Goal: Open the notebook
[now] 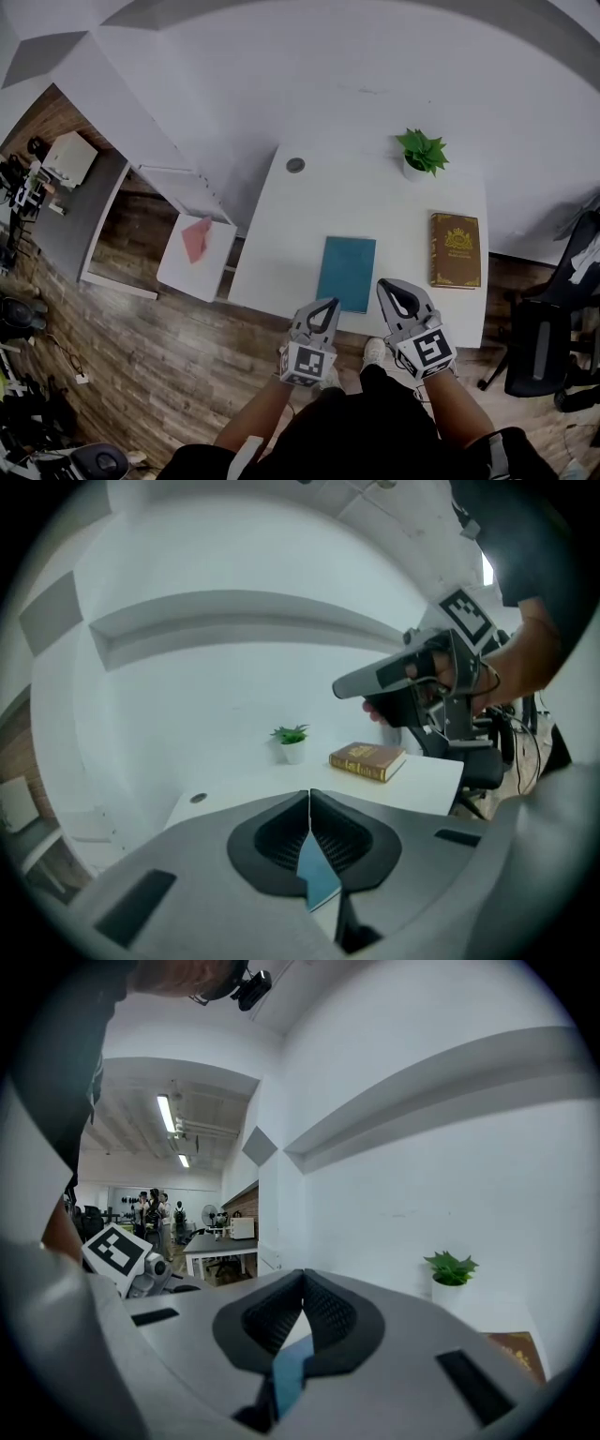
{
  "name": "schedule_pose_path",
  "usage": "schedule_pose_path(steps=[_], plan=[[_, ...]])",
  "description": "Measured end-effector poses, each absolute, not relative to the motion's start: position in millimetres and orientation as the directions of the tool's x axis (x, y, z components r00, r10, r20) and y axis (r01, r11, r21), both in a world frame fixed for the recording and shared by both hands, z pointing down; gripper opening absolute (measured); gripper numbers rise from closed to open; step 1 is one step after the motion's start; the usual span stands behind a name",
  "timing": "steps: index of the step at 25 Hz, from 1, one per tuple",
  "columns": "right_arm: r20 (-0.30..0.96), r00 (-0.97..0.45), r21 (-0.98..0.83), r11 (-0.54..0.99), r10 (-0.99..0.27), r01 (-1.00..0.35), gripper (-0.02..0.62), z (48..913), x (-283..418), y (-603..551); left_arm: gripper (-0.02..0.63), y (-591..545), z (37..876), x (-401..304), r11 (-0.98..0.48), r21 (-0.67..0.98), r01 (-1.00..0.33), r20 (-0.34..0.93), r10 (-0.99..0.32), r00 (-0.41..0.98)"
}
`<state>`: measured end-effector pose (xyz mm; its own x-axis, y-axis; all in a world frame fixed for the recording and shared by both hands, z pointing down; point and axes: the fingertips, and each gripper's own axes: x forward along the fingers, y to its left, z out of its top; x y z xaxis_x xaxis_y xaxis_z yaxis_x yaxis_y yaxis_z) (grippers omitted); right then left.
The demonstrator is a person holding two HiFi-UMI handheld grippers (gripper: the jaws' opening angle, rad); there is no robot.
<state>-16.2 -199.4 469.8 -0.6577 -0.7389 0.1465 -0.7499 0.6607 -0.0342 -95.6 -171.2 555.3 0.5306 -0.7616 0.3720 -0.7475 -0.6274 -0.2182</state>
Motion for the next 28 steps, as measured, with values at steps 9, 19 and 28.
schedule_pose_path(steps=[9, 19, 28], plan=[[0.156, -0.608, -0.058, 0.607, -0.779, -0.793, 0.002, 477, 12, -199, 0.16, -162, 618, -56, -0.8, -0.308, -0.515, 0.578, -0.587, 0.567], [0.166, -0.552, -0.094, 0.545, -0.817, -0.833, 0.002, 490, 47, -197, 0.176, -155, 687, -25, -0.899, -0.393, -0.196, 0.756, -0.436, 0.488], [0.16, -0.544, -0.114, 0.532, -0.824, -0.839, 0.002, 496, 68, -201, 0.129, -157, 717, -11, -0.923, -0.355, -0.15, 0.819, -0.385, 0.425]])
